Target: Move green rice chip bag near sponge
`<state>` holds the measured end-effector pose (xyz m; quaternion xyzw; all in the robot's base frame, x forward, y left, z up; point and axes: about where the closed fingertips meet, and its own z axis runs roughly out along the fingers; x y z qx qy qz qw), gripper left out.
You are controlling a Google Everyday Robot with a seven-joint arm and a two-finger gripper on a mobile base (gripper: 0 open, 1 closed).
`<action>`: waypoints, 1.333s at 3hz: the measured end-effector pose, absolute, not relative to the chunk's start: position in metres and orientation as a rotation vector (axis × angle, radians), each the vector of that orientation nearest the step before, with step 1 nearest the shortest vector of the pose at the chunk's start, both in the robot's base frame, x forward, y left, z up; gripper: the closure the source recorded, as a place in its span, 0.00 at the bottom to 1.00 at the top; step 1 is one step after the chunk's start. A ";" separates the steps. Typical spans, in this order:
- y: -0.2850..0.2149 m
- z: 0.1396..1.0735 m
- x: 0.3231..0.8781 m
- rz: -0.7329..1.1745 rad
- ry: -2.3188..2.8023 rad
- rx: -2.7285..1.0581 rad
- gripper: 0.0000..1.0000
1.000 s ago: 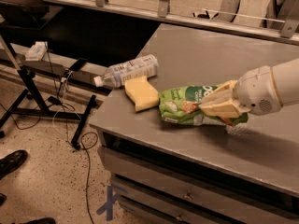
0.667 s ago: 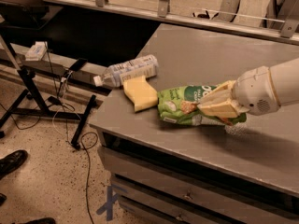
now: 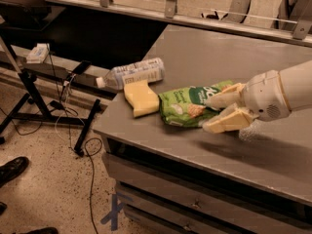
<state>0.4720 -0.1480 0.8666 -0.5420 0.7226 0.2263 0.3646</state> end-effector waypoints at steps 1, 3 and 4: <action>-0.150 0.866 0.470 0.572 1.876 -1.383 0.00; -0.204 0.894 0.487 0.380 1.921 -1.352 0.00; -0.262 0.933 0.512 0.212 1.979 -1.279 0.00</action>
Offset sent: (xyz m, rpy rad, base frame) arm 0.0044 -0.0410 0.0155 -0.0794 -0.0399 -0.1053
